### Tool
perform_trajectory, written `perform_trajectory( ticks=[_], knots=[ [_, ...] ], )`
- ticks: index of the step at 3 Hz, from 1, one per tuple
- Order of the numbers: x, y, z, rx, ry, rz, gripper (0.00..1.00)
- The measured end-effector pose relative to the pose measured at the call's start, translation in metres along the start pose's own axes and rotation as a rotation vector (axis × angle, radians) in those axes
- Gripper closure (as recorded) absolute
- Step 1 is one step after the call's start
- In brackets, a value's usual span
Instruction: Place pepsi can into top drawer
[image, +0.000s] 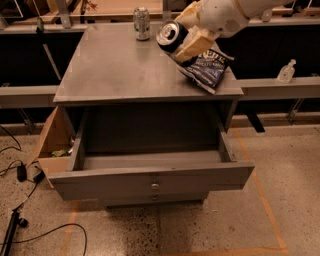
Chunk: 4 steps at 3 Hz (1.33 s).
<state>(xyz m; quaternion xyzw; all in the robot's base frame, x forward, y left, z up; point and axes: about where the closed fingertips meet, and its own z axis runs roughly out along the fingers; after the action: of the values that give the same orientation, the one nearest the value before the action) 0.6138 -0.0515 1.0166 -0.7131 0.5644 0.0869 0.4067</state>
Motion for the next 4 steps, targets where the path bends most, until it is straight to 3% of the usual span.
perform_trajectory(
  ticks=[1, 2, 3, 4],
  knots=[
    [0.018, 0.056, 0.011, -0.052, -0.02, 0.119, 1.0],
    [0.057, 0.123, 0.064, -0.207, 0.029, 0.229, 1.0],
    [0.09, 0.159, 0.117, -0.334, 0.095, 0.284, 1.0],
    [0.097, 0.151, 0.147, -0.35, 0.11, 0.265, 1.0]
  ],
)
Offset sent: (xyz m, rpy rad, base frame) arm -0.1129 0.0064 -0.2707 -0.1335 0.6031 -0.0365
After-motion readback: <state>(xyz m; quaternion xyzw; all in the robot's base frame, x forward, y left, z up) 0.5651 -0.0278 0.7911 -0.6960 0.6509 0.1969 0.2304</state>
